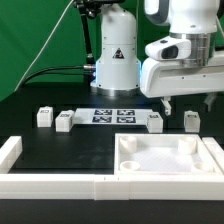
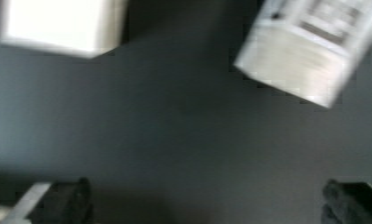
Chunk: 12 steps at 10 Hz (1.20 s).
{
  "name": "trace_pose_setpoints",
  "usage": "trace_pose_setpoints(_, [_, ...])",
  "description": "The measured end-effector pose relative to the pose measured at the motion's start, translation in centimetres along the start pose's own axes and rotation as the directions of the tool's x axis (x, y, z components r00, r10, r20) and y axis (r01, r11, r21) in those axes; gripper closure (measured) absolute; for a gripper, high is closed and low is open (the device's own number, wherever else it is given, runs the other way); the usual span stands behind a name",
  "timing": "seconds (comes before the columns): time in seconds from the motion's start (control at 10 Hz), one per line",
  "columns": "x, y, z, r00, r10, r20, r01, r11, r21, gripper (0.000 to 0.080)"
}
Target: Assemble one leg
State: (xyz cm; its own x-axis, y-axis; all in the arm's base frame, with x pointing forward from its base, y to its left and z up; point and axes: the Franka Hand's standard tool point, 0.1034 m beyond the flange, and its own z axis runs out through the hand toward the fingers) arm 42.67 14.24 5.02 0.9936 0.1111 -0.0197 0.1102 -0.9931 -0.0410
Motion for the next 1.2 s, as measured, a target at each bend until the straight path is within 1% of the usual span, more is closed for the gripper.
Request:
trace_pose_setpoints(0.1, [-0.2,-0.8,0.1,0.996,0.089,0.002,-0.089,0.996,0.009,0.0151])
trace_pose_setpoints(0.2, [-0.2,-1.1,0.2,0.995,0.098,0.004,-0.098,0.995,0.013,0.0151])
trace_pose_setpoints(0.4, [-0.3,-0.9,0.2,0.996,0.085,0.031,-0.085,0.996,0.006,0.0151])
trace_pose_setpoints(0.6, [-0.3,-0.9,0.2,0.996,0.079,0.029,-0.080,0.997,0.007,0.0151])
trace_pose_setpoints(0.7, [-1.3,-0.4,0.4,0.988,0.079,0.130,-0.079,0.997,-0.010,0.0151])
trace_pose_setpoints(0.9, [-2.1,-1.0,0.5,0.931,0.103,0.351,-0.092,0.995,-0.046,0.0151])
trace_pose_setpoints(1.0, [-2.6,-1.0,0.7,0.892,0.110,0.439,-0.094,0.994,-0.058,0.0151])
trace_pose_setpoints(1.1, [-2.5,-1.0,1.0,0.870,0.115,0.480,-0.098,0.993,-0.061,0.0151])
trace_pose_setpoints(1.2, [-3.3,-0.8,1.0,0.816,0.121,0.566,-0.096,0.993,-0.074,0.0151])
